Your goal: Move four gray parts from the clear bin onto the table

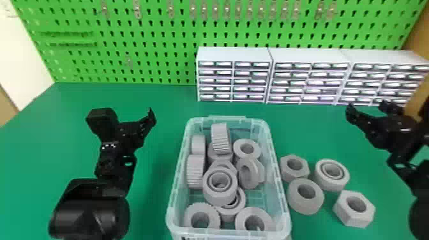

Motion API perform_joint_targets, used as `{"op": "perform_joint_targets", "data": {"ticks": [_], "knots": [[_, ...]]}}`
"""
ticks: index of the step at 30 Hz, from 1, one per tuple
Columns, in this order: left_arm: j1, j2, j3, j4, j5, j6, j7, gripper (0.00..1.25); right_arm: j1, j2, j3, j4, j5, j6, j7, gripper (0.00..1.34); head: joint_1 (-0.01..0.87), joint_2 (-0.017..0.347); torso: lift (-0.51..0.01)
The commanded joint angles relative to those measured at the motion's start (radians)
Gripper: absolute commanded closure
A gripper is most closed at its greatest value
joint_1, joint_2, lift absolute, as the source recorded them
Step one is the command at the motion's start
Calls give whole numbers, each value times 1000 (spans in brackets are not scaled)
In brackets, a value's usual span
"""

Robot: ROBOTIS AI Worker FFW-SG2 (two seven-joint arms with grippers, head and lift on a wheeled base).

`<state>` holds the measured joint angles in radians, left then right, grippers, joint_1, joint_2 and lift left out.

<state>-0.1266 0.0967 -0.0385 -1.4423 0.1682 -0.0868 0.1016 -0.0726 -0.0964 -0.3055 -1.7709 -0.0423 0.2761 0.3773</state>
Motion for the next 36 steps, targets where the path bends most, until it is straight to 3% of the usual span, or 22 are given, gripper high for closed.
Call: {"op": "perform_joint_targets", "data": {"ticks": [1, 10, 19, 24, 29, 36], "knots": [[7, 0, -7, -16, -30, -1, 0, 162, 14, 0, -3, -7, 21, -12, 0, 394, 693, 72, -52], [9, 0, -14, -32, -49, 1, -2, 162, 16, 4, 5, -2, 41, -54, -17, 395, 693, 72, -52], [10, 0, -12, -44, -50, 1, -3, 162, 28, 23, -6, 31, -7, -110, -66, 397, 693, 72, -52], [7, 0, -14, -44, -59, 1, -3, 162, 48, 40, 0, 36, -47, -133, -161, 397, 693, 72, -52], [5, 0, -18, -44, -61, 1, -3, 162, 51, 58, -12, 45, -57, -153, -192, 397, 693, 72, -52], [1, 0, -23, -44, -67, 1, -3, 162, 50, 53, 3, 50, -56, -153, -202, 397, 693, 72, -52]]}}
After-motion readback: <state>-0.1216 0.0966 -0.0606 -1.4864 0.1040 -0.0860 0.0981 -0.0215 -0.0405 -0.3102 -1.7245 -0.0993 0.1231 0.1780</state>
